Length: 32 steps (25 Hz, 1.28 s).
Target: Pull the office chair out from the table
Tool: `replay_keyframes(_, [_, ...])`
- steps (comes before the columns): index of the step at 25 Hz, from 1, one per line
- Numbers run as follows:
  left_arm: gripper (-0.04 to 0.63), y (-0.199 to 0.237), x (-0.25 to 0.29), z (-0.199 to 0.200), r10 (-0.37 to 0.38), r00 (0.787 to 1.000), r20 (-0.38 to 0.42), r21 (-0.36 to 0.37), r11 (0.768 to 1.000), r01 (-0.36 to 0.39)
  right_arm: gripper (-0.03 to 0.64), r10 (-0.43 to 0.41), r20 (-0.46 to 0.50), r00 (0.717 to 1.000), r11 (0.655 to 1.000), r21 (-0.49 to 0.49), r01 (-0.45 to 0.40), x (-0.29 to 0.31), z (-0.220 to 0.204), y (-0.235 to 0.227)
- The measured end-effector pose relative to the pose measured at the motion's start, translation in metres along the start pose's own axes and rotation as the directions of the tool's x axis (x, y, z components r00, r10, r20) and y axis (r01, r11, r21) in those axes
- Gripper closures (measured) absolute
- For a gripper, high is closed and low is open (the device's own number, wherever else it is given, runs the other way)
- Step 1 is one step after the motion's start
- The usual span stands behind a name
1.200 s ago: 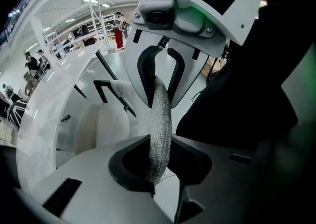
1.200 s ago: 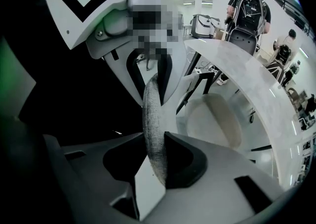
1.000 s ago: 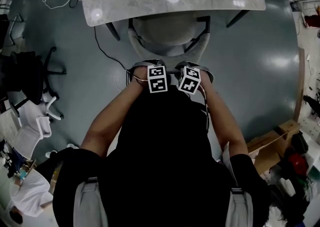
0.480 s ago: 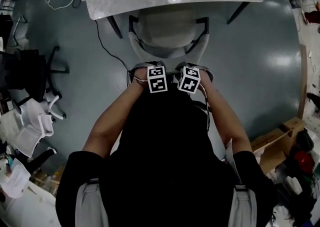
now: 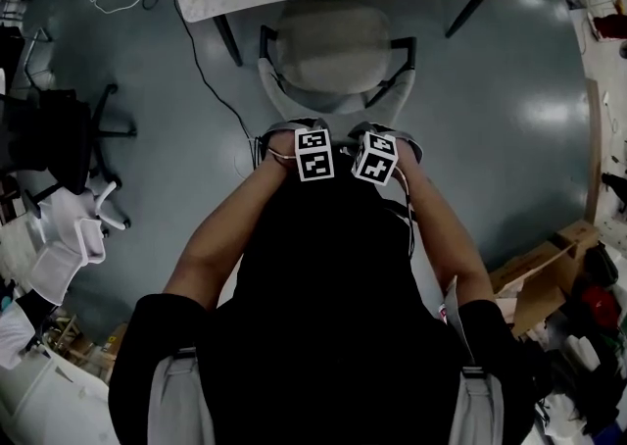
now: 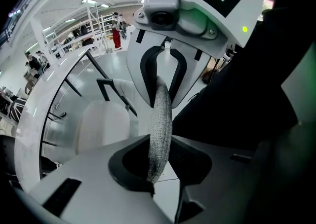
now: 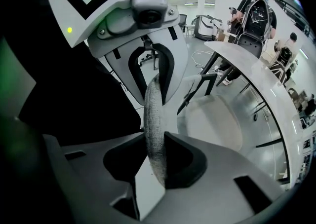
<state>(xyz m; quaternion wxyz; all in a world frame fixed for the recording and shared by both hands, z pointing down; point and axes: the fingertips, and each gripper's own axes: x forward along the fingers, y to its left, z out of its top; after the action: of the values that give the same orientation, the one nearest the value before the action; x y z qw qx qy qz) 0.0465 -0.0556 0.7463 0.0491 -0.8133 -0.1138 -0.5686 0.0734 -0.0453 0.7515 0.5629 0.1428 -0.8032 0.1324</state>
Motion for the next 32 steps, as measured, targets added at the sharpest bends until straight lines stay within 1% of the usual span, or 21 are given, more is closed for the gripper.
replay_keyframes(4, [0.502,-0.028,-0.001,-0.012,-0.018,1.000,0.008,0.022,1.000,0.018,0.514,-0.001,0.005,1.000,1.000,0.020,0.001,0.005,0.007,0.030])
replay_keyframes(9, [0.502,-0.062,-0.001,-0.015,-0.031,0.999,0.014,0.037,0.999,0.030,0.512,-0.001,0.002,1.000,1.000,0.029,0.001,0.005,0.004,0.065])
replay_keyframes(14, [0.502,-0.085,0.000,-0.018,-0.032,0.999,0.016,0.044,0.999,0.032,0.512,-0.014,-0.005,1.000,1.000,0.015,0.014,0.009,0.001,0.086])
replay_keyframes(17, [0.502,-0.094,0.003,-0.013,-0.027,0.999,0.020,0.037,0.999,0.026,0.514,-0.008,-0.015,1.000,1.000,0.011,0.008,0.006,-0.004,0.095])
replay_keyframes(21, [0.503,-0.106,0.007,-0.005,-0.024,1.000,0.006,0.029,0.999,0.024,0.514,-0.003,-0.026,1.000,1.000,-0.007,0.002,0.004,-0.014,0.103])
replay_keyframes(26, [0.503,-0.119,0.008,-0.004,-0.018,1.000,0.004,-0.013,1.000,0.018,0.514,0.003,-0.019,1.000,1.000,-0.029,-0.004,0.003,-0.017,0.115])
replay_keyframes(29, [0.503,-0.127,0.009,-0.002,-0.018,1.000,-0.004,-0.024,1.000,0.018,0.514,0.020,-0.033,0.999,0.998,-0.062,-0.022,0.002,-0.021,0.120])
replay_keyframes(32, [0.503,-0.136,0.011,0.009,-0.022,1.000,-0.008,-0.036,0.999,0.022,0.514,0.035,-0.056,0.998,0.994,-0.101,-0.040,-0.004,-0.031,0.126])
